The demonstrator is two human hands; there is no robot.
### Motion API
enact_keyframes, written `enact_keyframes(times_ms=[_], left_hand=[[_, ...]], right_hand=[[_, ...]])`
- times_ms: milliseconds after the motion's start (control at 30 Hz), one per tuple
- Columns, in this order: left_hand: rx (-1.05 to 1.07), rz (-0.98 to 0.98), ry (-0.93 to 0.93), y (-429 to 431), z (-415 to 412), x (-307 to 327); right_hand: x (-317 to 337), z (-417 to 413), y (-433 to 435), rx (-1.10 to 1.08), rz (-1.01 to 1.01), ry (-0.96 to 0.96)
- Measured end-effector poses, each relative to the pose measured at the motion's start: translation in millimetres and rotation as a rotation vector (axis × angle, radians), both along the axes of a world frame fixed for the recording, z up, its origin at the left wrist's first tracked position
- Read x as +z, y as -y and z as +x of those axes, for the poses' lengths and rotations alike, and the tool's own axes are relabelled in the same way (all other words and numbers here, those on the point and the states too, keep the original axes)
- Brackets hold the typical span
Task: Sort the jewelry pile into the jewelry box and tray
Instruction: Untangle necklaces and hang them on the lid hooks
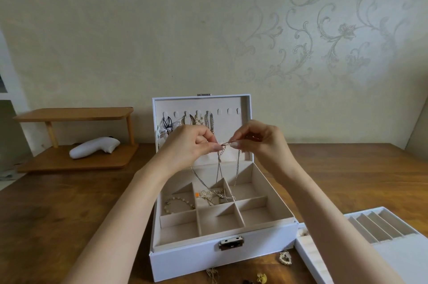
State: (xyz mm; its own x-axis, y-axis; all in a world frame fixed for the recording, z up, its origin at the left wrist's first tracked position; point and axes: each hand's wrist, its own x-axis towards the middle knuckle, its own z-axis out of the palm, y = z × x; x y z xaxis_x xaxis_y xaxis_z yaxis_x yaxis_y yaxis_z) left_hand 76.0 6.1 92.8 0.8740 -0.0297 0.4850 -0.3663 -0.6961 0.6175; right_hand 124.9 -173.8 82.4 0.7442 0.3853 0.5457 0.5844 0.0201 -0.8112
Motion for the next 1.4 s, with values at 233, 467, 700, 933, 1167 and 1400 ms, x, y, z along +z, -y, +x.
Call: enact_keyframes(times_ms=[233, 467, 700, 933, 1167, 1400], left_hand=[[-0.123, -0.25, -0.13, -6.5, -2.5, 2.8], [-0.156, -0.335, -0.152, -7.9, -2.6, 3.1], [-0.18, -0.279, -0.093, -1.3, -2.1, 2.6], [-0.259, -0.32, -0.063, 1.2, -3.4, 4.0], [-0.294, -0.534, -0.073, 12.8, -5.4, 9.2], [-0.077, -0.434, -0.206, 2.5, 5.0, -5.1]], right_hand=[[-1.0, 0.6, 7.1, 0.163, 0.055, 0.021], [-2.0, 0.2, 7.8, 0.129, 0.019, -0.025], [-6.2, 2.6, -1.2, -0.076, -0.197, 0.131], [-7.2, 3.9, -0.9, -0.042, -0.128, 0.052], [7.6, 0.8, -0.1, 0.07, 0.121, -0.11], [47.5, 2.1, 2.9, 0.26, 0.443, -0.296]])
